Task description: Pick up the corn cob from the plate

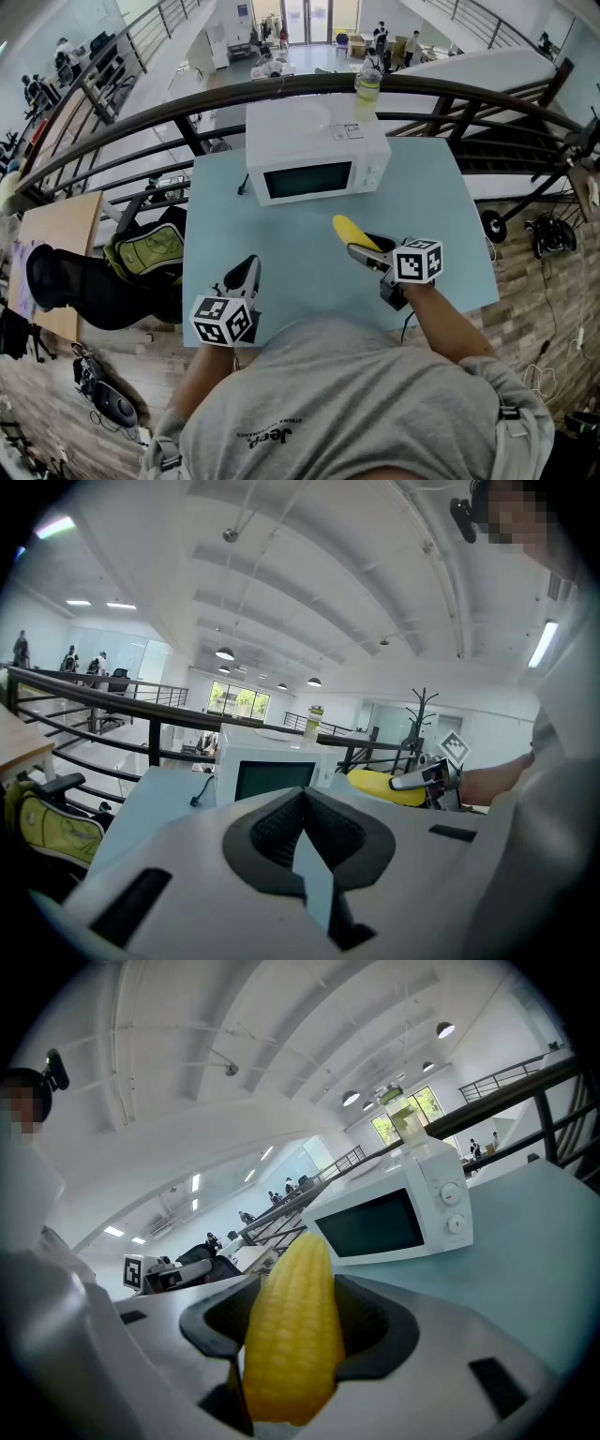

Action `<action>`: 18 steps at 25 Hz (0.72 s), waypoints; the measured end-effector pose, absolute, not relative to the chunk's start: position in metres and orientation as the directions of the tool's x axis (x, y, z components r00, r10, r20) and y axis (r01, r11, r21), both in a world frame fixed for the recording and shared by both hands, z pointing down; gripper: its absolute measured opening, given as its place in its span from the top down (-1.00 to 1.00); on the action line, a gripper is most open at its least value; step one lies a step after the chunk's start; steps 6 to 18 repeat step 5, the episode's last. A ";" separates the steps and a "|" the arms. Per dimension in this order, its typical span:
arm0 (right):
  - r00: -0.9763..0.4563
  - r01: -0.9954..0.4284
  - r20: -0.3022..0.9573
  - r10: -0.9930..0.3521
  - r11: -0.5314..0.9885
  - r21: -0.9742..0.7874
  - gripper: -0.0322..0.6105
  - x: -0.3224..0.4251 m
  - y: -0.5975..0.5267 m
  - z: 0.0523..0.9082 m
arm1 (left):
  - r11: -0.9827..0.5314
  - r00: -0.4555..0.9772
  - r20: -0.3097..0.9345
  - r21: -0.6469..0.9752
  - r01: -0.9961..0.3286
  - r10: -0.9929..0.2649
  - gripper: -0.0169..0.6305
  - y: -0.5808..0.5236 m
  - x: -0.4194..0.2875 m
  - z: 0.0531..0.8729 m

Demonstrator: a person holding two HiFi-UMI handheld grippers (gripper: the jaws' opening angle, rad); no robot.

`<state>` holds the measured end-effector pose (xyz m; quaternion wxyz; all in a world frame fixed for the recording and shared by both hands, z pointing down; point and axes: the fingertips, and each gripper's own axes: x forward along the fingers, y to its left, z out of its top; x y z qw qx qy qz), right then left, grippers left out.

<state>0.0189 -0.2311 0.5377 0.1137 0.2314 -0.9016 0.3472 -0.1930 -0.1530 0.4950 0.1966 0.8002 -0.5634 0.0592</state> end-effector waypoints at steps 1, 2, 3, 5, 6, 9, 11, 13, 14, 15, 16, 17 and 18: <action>-0.867 -0.496 0.366 -0.338 0.651 -0.574 0.10 0.019 -0.231 0.538 | -0.288 0.358 0.316 0.248 -0.925 -0.879 0.92 -0.153 -0.193 0.495; -0.867 -0.496 0.366 -0.338 0.651 -0.575 0.10 0.019 -0.230 0.537 | -0.287 0.358 0.316 0.249 -0.925 -0.878 0.92 -0.153 -0.193 0.495; -0.867 -0.497 0.366 -0.338 0.650 -0.575 0.10 0.019 -0.230 0.537 | -0.287 0.358 0.317 0.249 -0.925 -0.878 0.92 -0.152 -0.193 0.495; -0.866 -0.498 0.368 -0.339 0.649 -0.575 0.10 0.019 -0.229 0.537 | -0.287 0.358 0.317 0.249 -0.925 -0.878 0.92 -0.151 -0.193 0.494; -0.866 -0.498 0.368 -0.339 0.649 -0.575 0.10 0.019 -0.229 0.537 | -0.287 0.358 0.317 0.249 -0.925 -0.878 0.92 -0.151 -0.193 0.494; -0.866 -0.498 0.368 -0.339 0.649 -0.575 0.10 0.019 -0.229 0.537 | -0.287 0.358 0.317 0.249 -0.925 -0.878 0.92 -0.151 -0.193 0.494; -0.866 -0.498 0.368 -0.339 0.649 -0.575 0.10 0.019 -0.229 0.537 | -0.287 0.358 0.317 0.249 -0.925 -0.878 0.92 -0.151 -0.193 0.494; -0.866 -0.498 0.368 -0.339 0.649 -0.575 0.10 0.019 -0.229 0.537 | -0.287 0.358 0.317 0.249 -0.925 -0.878 0.92 -0.151 -0.193 0.494; -0.866 -0.498 0.368 -0.339 0.649 -0.575 0.10 0.019 -0.229 0.537 | -0.287 0.358 0.317 0.249 -0.925 -0.878 0.92 -0.151 -0.193 0.494; -0.866 -0.498 0.368 -0.339 0.649 -0.575 0.10 0.019 -0.229 0.537 | -0.287 0.358 0.317 0.249 -0.925 -0.878 0.92 -0.151 -0.193 0.494; -0.866 -0.498 0.368 -0.339 0.649 -0.575 0.10 0.019 -0.229 0.537 | -0.287 0.358 0.317 0.249 -0.925 -0.878 0.92 -0.151 -0.193 0.494; -0.866 -0.498 0.368 -0.339 0.649 -0.575 0.10 0.019 -0.229 0.537 | -0.287 0.358 0.317 0.249 -0.925 -0.878 0.92 -0.151 -0.193 0.494; -0.866 -0.498 0.368 -0.339 0.649 -0.575 0.10 0.019 -0.229 0.537 | -0.287 0.358 0.317 0.249 -0.925 -0.878 0.92 -0.151 -0.193 0.494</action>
